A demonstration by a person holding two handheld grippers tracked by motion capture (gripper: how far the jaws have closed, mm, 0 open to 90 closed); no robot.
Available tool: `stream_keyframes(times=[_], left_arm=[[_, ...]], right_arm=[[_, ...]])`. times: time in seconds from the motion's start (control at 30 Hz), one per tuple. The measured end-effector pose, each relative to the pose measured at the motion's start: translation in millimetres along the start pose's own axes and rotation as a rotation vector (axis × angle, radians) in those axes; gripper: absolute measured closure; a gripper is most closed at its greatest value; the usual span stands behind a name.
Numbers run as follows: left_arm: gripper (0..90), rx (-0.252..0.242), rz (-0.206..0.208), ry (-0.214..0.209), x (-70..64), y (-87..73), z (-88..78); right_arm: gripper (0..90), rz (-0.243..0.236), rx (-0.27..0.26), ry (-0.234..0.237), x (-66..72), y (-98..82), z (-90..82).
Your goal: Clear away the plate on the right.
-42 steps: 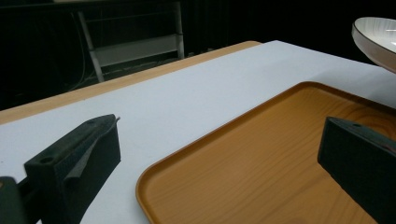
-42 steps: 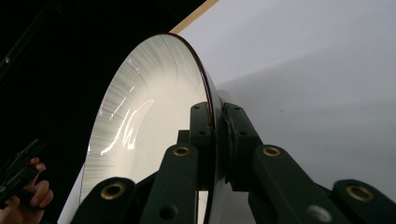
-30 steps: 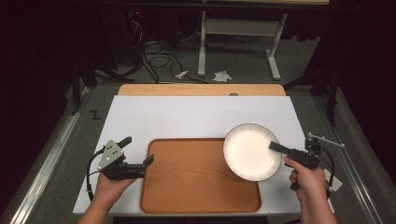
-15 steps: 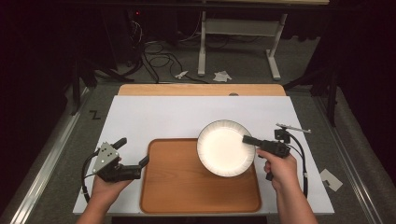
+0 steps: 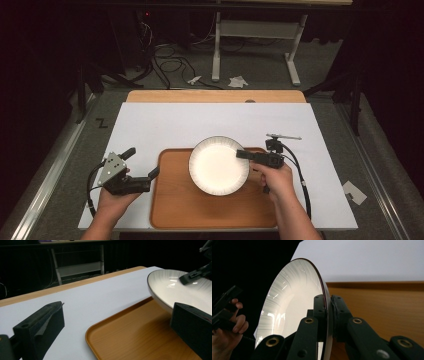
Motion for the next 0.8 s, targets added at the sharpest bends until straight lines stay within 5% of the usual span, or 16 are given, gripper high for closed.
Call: stream_keyframes(times=[0.27, 0.8], left_arm=[[0.2, -0.002, 0.001, -0.005, -2.1, 0.4, -0.2], [0.3, -0.003, 0.004, -0.006, -1.8, 0.8, -0.1]], right_arm=[[84.9, -0.012, 0.06, -0.01, 1.5, -18.2, 19.0], [84.6, -0.014, 0.139, -0.071, -14.4, -39.1, 30.5]])
Point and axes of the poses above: each handheld gripper's, and its own axes: z roughly forward along the jaws, y roughly out of its top, x roughly to its left, the point moved 9 cm from there along z, roughly forward along the jaws, and after that the axes turned 1 degree about x, right-handed, at the moved point
